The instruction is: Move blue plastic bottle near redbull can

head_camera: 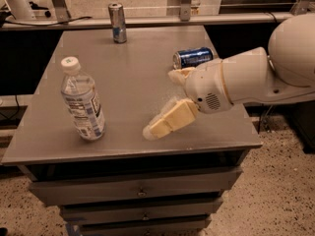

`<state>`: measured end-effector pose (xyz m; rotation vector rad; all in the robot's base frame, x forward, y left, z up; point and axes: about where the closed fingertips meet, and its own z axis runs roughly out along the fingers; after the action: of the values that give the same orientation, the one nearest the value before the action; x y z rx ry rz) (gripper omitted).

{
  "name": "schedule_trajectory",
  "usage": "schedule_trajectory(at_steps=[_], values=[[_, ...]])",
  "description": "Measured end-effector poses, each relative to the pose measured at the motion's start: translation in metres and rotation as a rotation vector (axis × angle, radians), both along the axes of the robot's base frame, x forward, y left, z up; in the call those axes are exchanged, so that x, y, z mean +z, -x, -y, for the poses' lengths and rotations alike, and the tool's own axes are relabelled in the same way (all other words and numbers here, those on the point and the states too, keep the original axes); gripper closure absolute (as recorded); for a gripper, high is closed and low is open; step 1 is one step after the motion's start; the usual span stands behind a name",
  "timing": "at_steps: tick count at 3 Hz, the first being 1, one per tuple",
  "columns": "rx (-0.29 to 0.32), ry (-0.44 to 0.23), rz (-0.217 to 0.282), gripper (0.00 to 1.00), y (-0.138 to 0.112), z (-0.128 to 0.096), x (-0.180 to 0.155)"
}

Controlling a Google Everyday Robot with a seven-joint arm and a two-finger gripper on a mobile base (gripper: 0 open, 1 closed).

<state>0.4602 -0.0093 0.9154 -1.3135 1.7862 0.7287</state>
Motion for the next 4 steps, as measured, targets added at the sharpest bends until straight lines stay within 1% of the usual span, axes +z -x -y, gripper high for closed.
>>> schedule_trajectory(at_steps=[1, 2, 3, 4], values=[[0.000, 0.002, 0.000, 0.00, 0.000, 0.000, 0.000], [0.011, -0.040, 0.017, 0.00, -0.002, -0.010, -0.001], [0.047, -0.136, 0.043, 0.00, -0.010, -0.050, -0.010], [0.100, -0.232, 0.086, 0.00, -0.014, -0.102, -0.011]])
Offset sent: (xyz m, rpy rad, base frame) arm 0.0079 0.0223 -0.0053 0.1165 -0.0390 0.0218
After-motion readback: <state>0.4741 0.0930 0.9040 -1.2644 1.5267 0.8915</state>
